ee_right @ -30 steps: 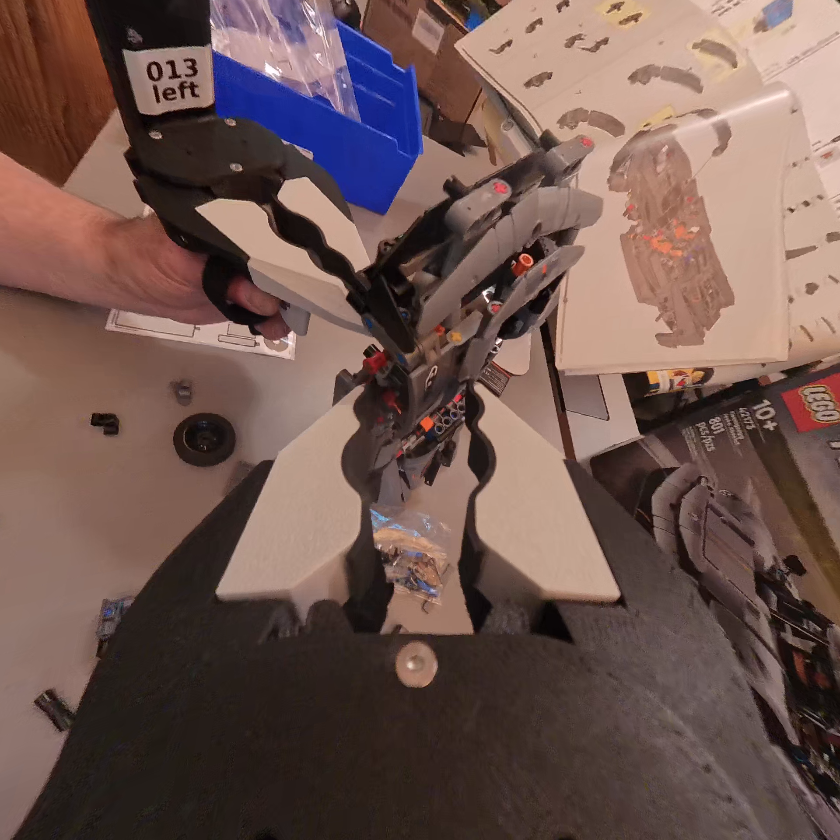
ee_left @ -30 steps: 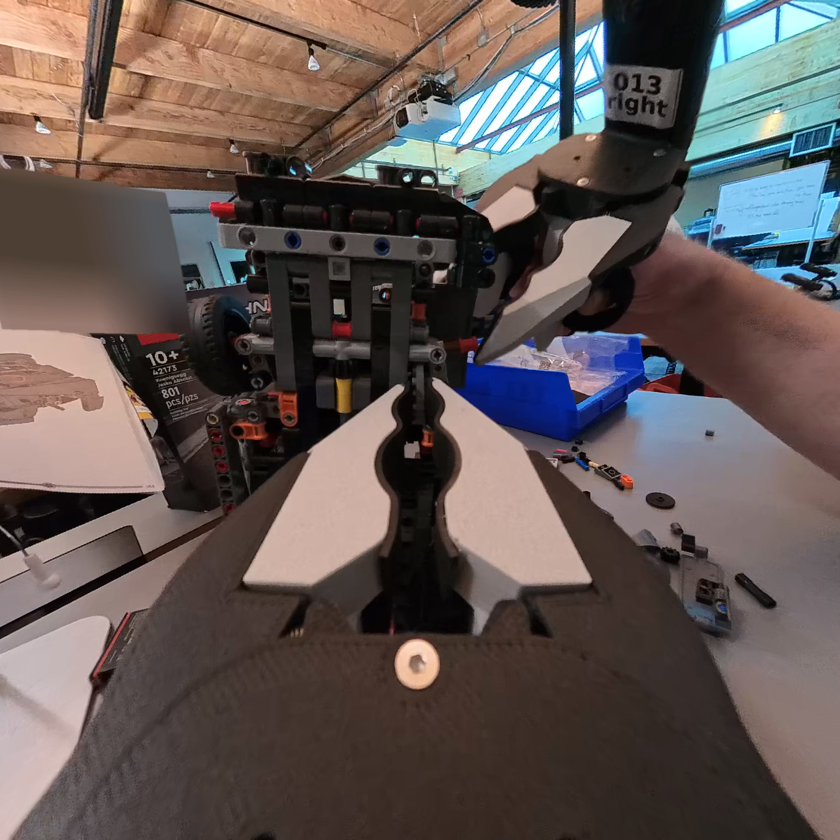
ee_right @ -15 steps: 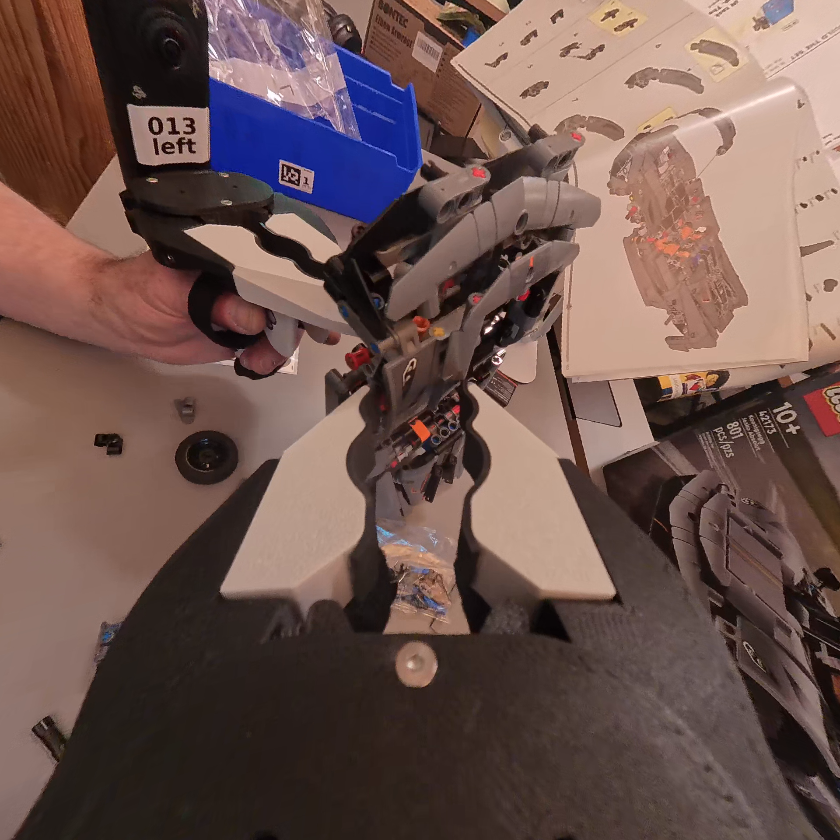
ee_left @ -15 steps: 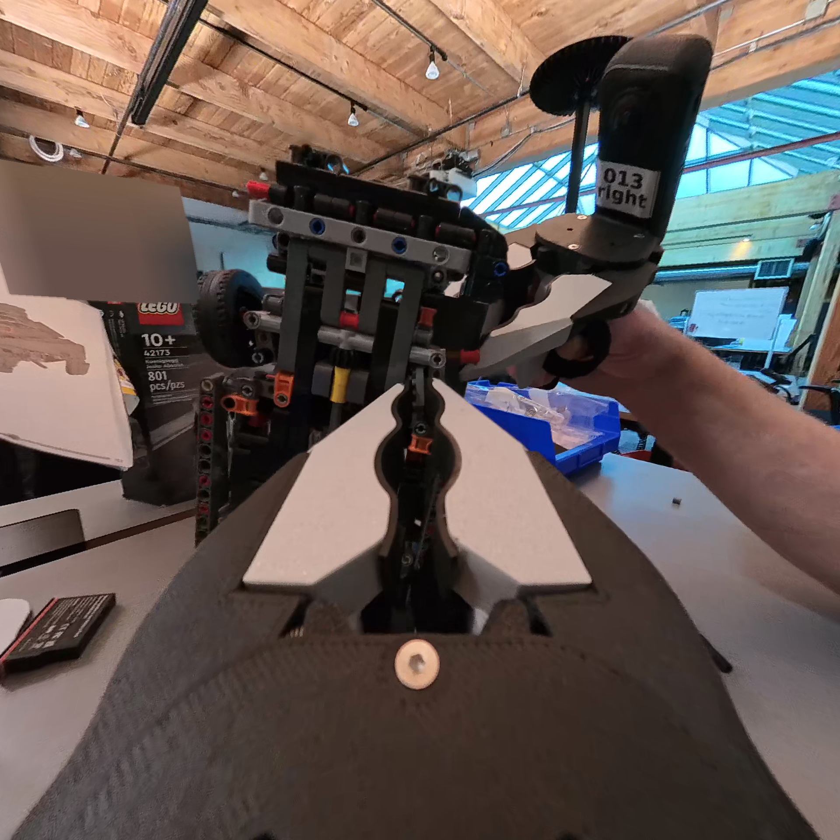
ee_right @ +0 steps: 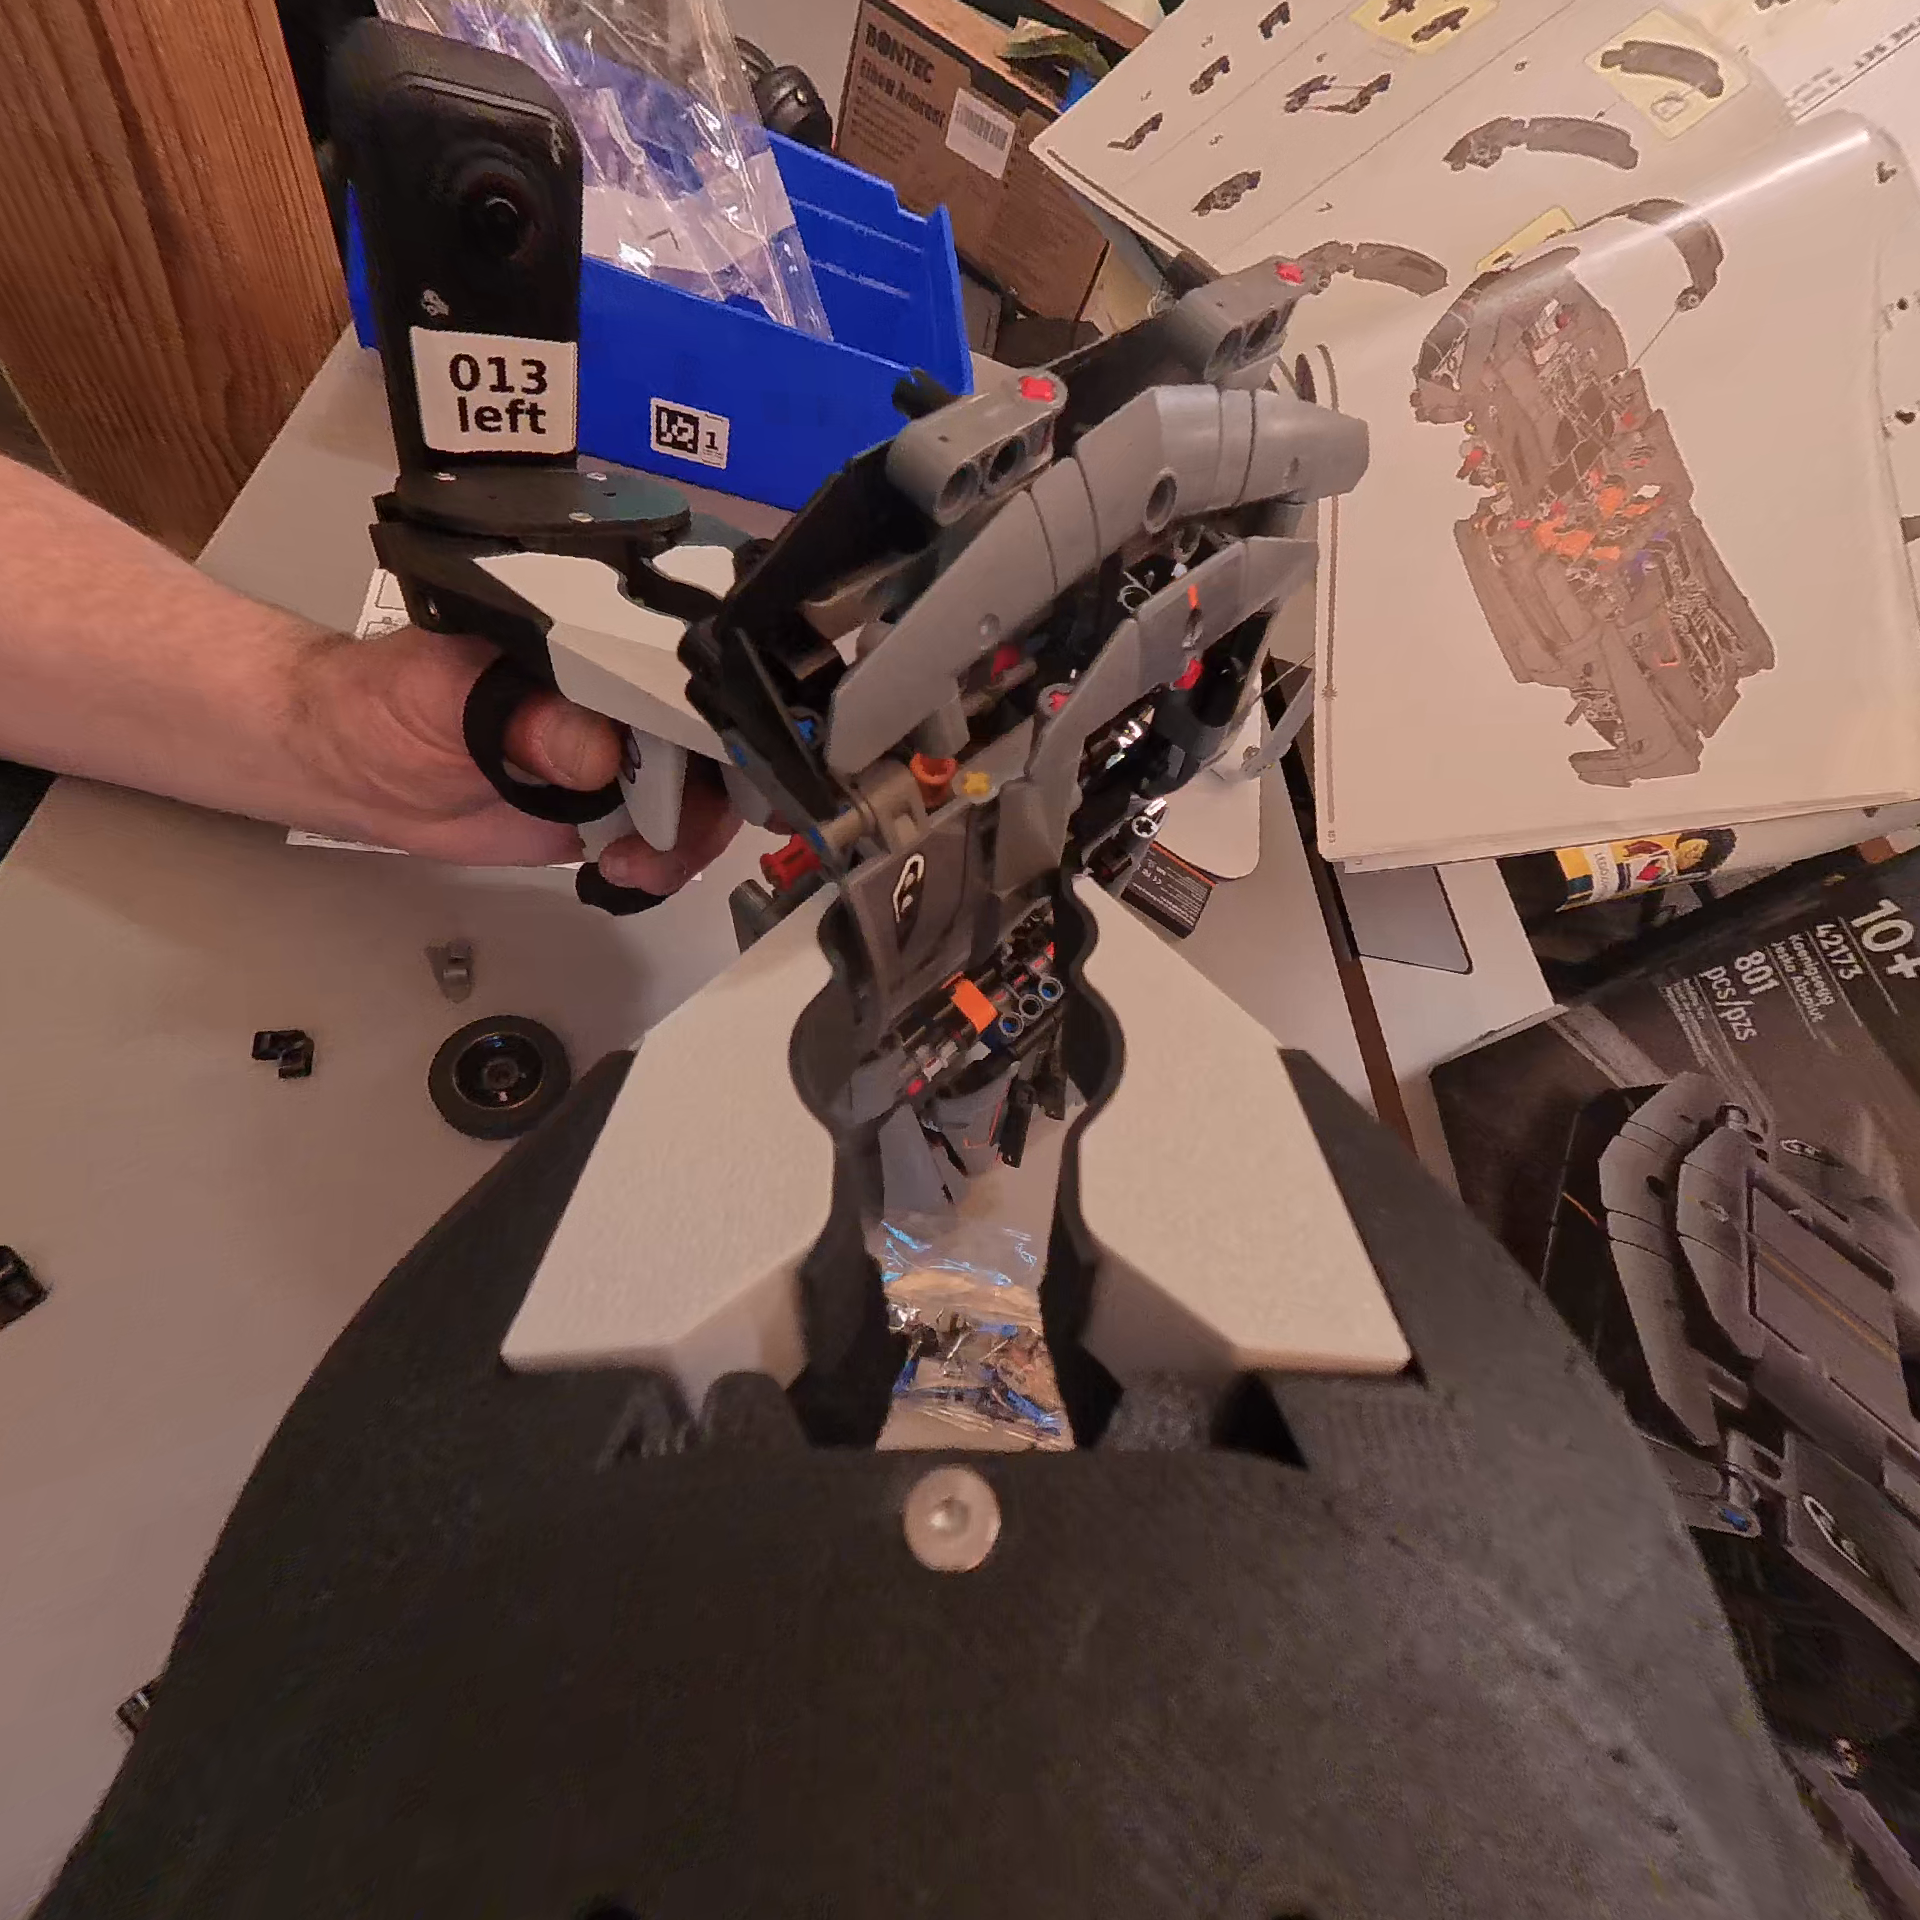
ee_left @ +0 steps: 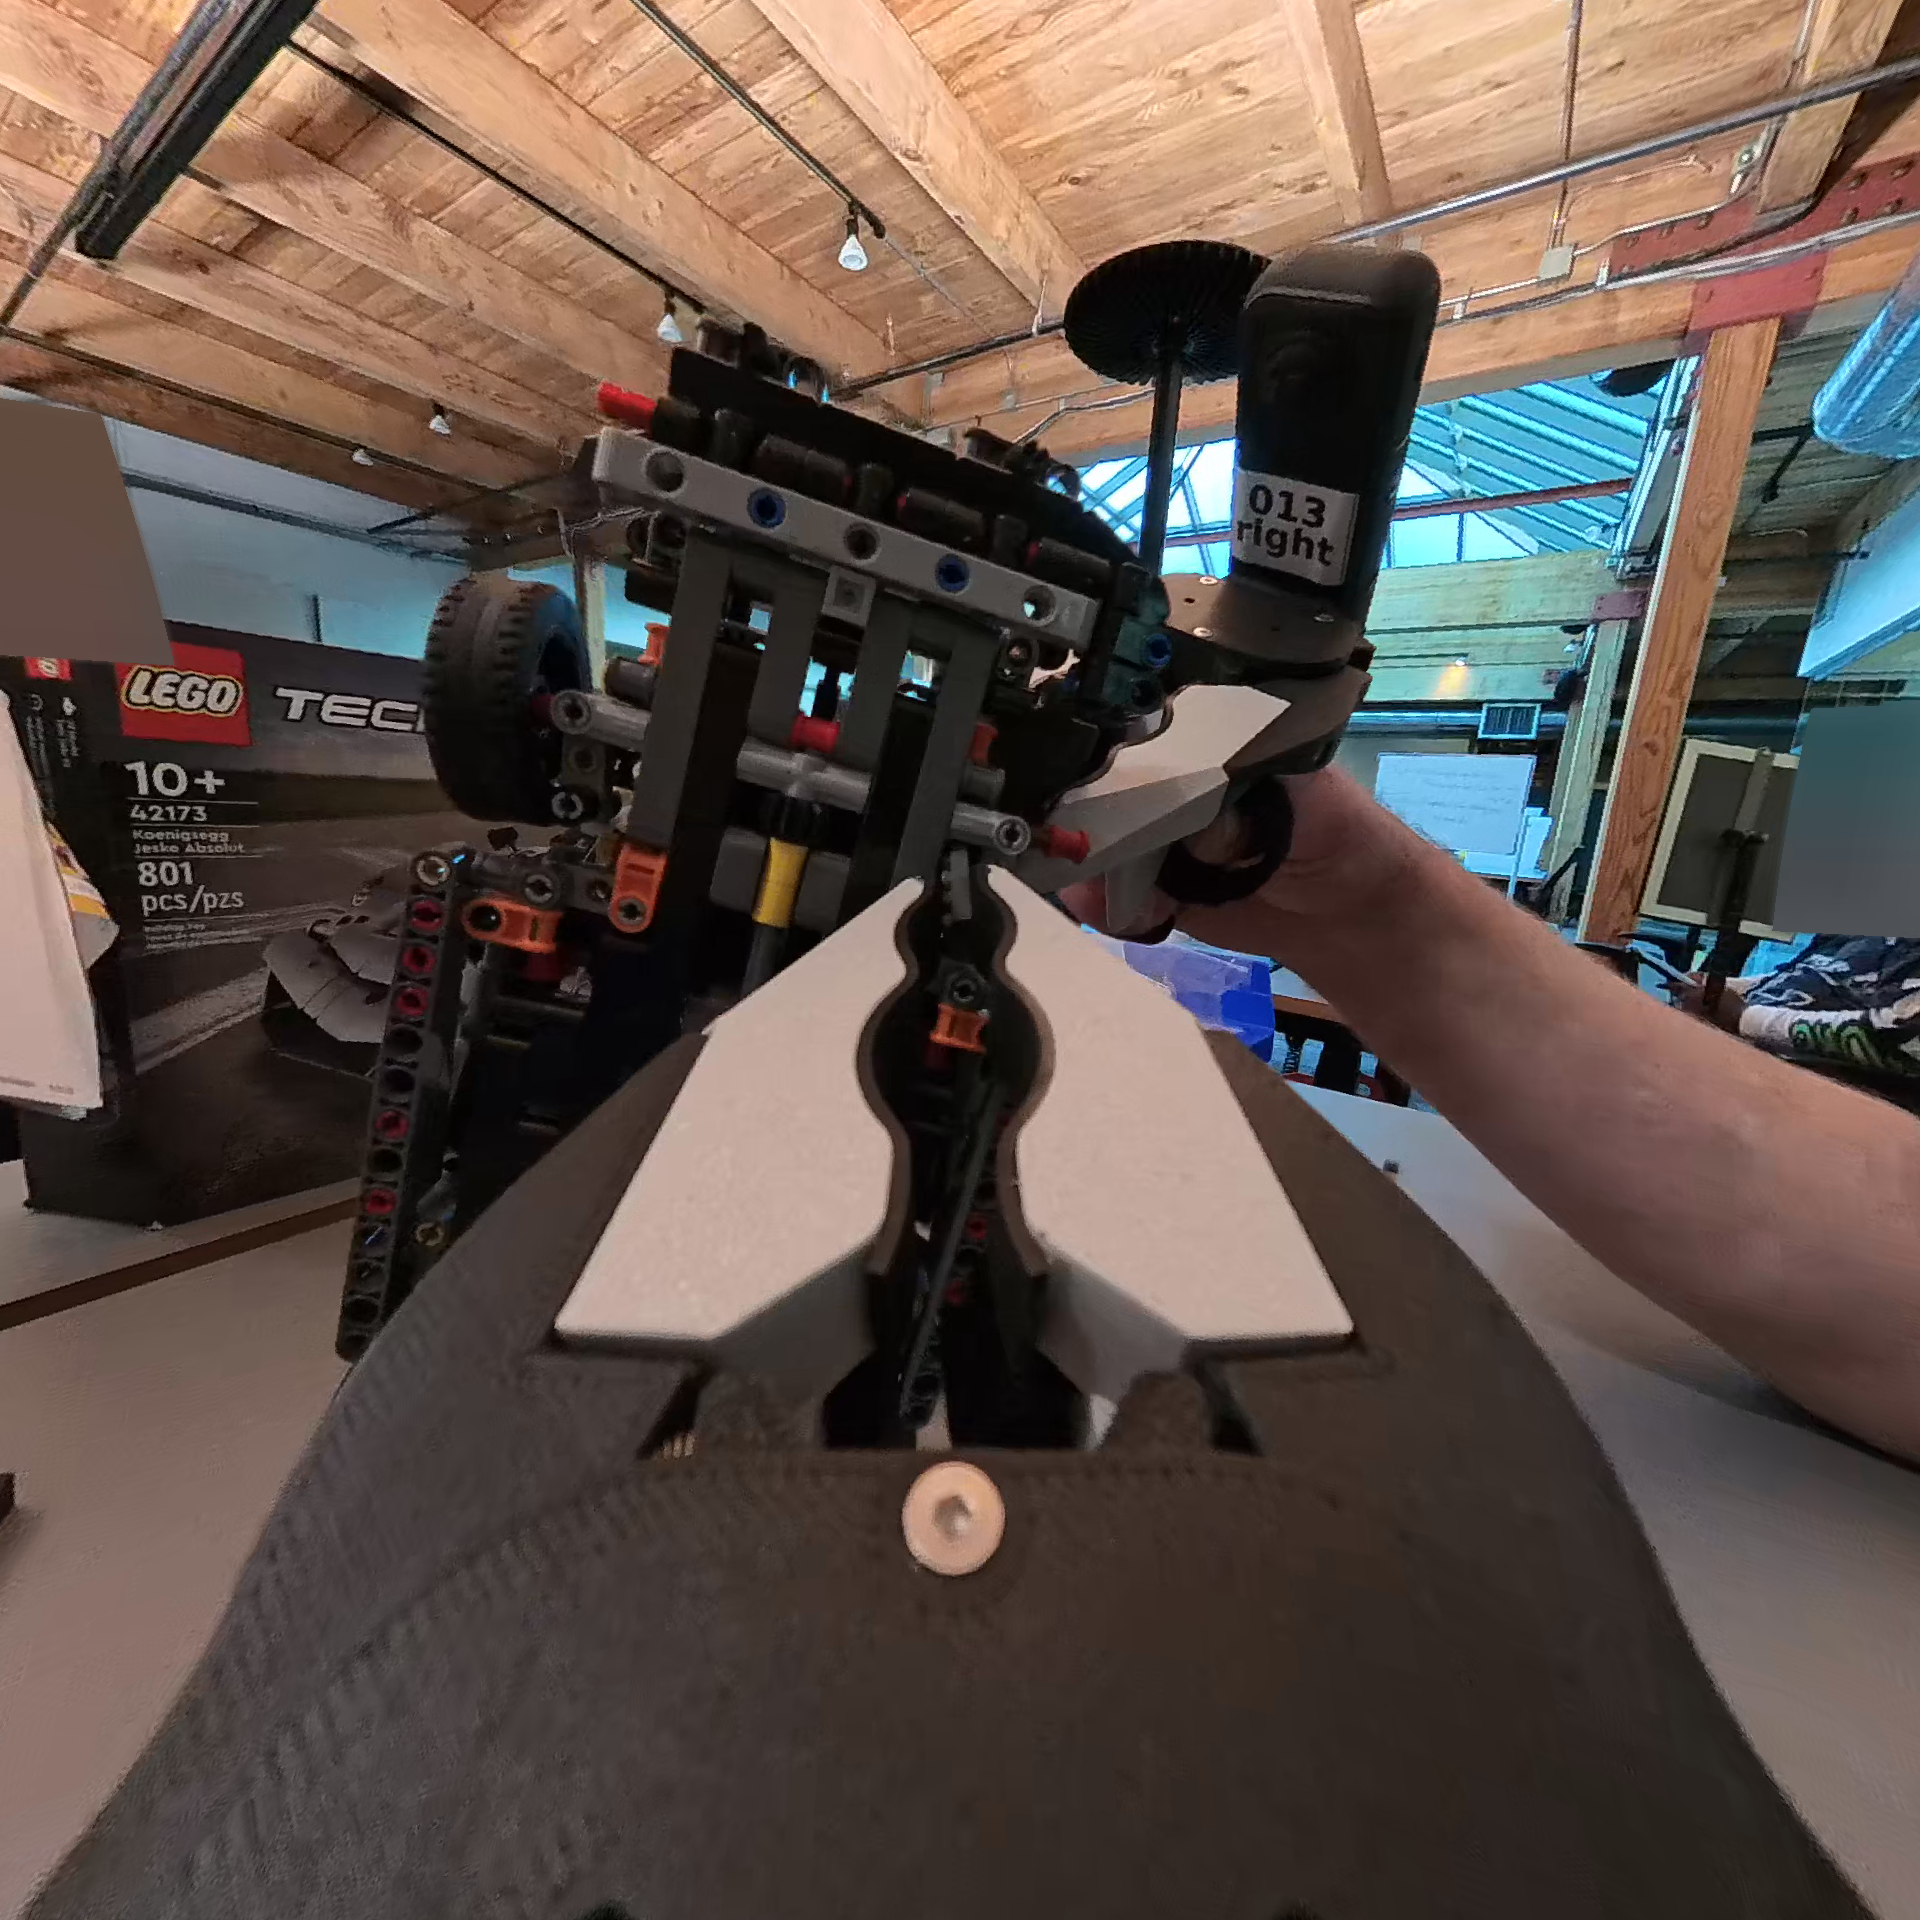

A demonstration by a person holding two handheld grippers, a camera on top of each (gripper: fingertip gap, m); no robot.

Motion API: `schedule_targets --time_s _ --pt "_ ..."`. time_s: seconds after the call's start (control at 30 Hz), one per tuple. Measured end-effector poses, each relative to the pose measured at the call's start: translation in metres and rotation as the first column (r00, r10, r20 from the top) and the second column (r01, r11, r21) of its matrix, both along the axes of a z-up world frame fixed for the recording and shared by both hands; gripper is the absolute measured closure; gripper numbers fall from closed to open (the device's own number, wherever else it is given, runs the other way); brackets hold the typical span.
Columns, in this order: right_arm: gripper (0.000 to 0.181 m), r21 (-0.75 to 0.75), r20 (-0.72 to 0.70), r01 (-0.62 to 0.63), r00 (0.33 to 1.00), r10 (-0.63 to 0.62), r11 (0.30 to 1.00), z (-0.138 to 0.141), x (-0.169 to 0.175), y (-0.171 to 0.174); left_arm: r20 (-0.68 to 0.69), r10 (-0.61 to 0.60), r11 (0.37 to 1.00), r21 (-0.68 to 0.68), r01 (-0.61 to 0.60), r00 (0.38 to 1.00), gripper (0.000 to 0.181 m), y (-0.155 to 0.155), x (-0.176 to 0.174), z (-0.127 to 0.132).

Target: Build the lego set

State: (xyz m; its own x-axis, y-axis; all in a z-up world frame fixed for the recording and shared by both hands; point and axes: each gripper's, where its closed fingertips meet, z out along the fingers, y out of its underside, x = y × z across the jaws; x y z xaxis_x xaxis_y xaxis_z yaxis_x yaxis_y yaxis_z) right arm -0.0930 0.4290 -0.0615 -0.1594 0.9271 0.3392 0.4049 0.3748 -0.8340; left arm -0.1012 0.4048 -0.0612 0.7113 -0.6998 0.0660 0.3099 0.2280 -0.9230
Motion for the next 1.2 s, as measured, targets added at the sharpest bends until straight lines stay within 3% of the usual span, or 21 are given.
schedule_targets --time_s 0.27,0.87,1.2 --pt "0.147 0.000 0.001 -0.006 1.000 0.006 1.000 0.000 -0.001 -0.001 -0.010 -0.006 1.000 -0.024 0.006 1.000 0.178 0.000 0.001 -0.005" --pt "0.148 -0.001 0.000 -0.018 1.000 0.018 1.000 -0.001 -0.001 -0.004 -0.274 0.090 0.995 -0.026 -0.101 0.957 0.179 0.001 0.002 -0.018" --pt "0.148 0.007 0.001 -0.026 1.000 0.026 1.000 -0.001 -0.003 -0.005 -0.251 0.118 0.993 0.009 -0.120 0.961 0.178 -0.002 -0.001 -0.011"
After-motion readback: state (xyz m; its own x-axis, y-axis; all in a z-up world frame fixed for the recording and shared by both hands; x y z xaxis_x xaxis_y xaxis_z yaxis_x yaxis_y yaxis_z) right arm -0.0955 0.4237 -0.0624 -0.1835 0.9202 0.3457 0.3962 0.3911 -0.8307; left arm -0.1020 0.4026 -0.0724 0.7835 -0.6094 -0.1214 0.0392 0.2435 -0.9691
